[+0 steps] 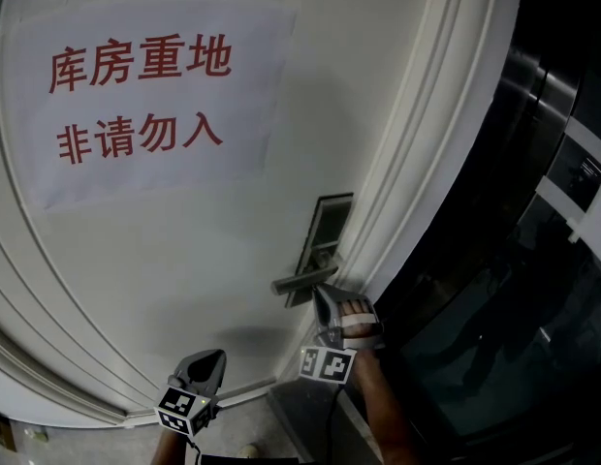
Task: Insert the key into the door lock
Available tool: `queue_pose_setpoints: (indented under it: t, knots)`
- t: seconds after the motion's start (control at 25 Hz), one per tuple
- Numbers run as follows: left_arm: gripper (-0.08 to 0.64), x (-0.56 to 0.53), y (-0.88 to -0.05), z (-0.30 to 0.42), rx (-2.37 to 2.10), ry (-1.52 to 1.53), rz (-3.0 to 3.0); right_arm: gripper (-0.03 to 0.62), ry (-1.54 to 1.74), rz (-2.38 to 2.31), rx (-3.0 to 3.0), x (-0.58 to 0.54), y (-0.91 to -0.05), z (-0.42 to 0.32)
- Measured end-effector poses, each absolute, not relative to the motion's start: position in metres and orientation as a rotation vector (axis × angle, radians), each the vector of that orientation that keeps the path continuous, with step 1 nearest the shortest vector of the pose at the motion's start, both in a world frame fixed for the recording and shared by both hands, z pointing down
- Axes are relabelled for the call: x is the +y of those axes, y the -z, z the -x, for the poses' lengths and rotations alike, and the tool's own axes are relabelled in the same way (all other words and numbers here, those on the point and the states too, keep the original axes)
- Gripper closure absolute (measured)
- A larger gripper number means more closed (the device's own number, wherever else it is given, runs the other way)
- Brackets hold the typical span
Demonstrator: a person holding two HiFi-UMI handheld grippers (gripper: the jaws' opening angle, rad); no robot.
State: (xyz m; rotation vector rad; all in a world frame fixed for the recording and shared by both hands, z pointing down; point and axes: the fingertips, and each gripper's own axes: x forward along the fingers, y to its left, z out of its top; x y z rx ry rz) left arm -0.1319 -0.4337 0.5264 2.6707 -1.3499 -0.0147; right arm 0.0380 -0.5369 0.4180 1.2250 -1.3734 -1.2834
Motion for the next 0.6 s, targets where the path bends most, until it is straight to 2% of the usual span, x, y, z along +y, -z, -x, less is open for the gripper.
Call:
queue_pose_setpoints:
  t: [0.6]
  knots:
    - [0.557, -0.4354, -0.5283, 0.1306, -1.356, 0.018, -2.659, 0.578, 1.286, -1.221, -1.381, -0.5413, -0.4182, -0.0367]
